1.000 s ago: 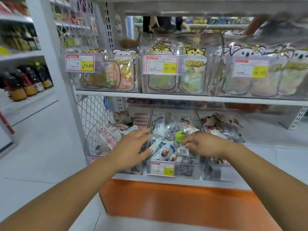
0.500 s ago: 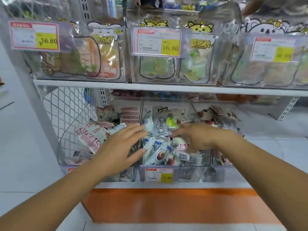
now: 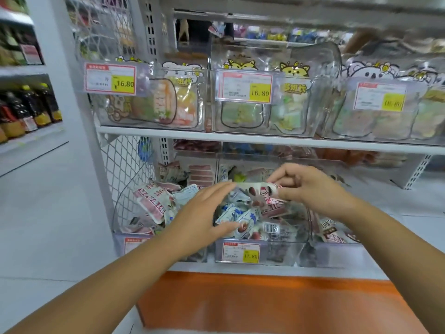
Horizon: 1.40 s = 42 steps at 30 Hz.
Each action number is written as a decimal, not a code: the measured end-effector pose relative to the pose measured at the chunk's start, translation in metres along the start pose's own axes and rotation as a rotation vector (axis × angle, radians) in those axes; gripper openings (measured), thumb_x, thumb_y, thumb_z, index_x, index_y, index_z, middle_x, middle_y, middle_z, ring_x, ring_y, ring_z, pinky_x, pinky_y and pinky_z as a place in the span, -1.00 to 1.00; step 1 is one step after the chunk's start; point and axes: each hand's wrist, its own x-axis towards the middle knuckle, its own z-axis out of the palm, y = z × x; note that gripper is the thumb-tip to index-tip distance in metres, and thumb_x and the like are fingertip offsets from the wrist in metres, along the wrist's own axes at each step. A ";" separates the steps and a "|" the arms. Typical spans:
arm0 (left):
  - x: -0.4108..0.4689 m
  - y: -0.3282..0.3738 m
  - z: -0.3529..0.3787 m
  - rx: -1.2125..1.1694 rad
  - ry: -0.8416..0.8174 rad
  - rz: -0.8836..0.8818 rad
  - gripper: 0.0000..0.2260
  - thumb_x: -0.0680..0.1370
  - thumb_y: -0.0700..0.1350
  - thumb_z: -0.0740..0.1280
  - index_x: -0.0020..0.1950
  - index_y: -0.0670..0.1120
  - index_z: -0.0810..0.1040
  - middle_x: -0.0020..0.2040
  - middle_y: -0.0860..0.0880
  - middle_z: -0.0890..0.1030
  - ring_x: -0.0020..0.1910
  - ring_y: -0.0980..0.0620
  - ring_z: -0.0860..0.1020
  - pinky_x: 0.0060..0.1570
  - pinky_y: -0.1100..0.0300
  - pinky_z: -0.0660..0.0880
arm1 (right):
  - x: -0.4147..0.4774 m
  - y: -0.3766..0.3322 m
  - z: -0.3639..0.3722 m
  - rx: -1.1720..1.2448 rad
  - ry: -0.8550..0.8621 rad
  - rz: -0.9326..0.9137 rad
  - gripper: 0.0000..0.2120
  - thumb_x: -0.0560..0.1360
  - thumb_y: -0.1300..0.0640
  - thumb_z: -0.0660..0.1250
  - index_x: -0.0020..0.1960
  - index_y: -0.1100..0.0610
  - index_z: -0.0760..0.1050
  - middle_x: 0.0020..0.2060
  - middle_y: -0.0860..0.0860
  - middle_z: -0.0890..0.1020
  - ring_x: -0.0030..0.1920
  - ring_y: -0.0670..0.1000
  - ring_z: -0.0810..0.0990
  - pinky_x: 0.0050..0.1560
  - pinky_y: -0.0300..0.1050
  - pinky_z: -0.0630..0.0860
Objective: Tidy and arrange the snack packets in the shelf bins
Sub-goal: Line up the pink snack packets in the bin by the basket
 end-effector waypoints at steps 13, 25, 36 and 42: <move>-0.007 -0.019 -0.039 -0.396 0.152 -0.240 -0.74 0.38 -0.07 0.54 0.02 0.12 0.60 -0.15 0.12 0.66 -0.24 0.14 0.62 -0.22 0.14 0.60 | 0.017 -0.016 0.076 0.034 0.024 -0.026 -0.84 0.48 0.08 0.43 0.05 -0.02 0.61 -0.11 -0.06 0.68 -0.09 0.04 0.66 0.00 0.03 0.61; -0.017 -0.076 -0.052 -0.158 0.302 -0.498 -0.50 0.42 0.06 0.49 0.33 0.19 0.45 0.16 0.14 0.55 -0.03 0.22 0.55 -0.06 0.24 0.52 | 0.065 0.010 0.058 -0.181 0.230 -0.033 -0.81 0.59 0.14 0.26 0.09 -0.10 0.57 -0.15 -0.14 0.69 -0.28 -0.12 0.64 -0.19 -0.25 0.56; 0.024 -0.046 -0.030 0.148 0.214 -0.059 -0.56 0.55 0.27 0.12 0.30 0.11 0.53 0.28 0.15 0.51 0.28 0.14 0.42 0.24 0.25 0.28 | 0.058 0.058 -0.014 -0.764 0.124 0.124 -0.75 0.54 0.19 0.31 0.19 0.00 0.59 0.19 -0.07 0.62 0.16 -0.05 0.56 0.05 -0.30 0.36; 0.033 -0.042 -0.010 0.272 -0.123 -0.032 -0.42 0.52 0.35 0.02 0.52 0.24 0.16 0.50 0.33 0.03 0.49 0.26 0.06 0.42 0.26 0.00 | 0.075 0.066 -0.012 -0.890 -0.191 0.200 -0.40 0.46 0.10 0.44 0.46 -0.04 0.33 0.42 -0.10 0.39 0.32 -0.05 0.44 0.27 -0.23 0.35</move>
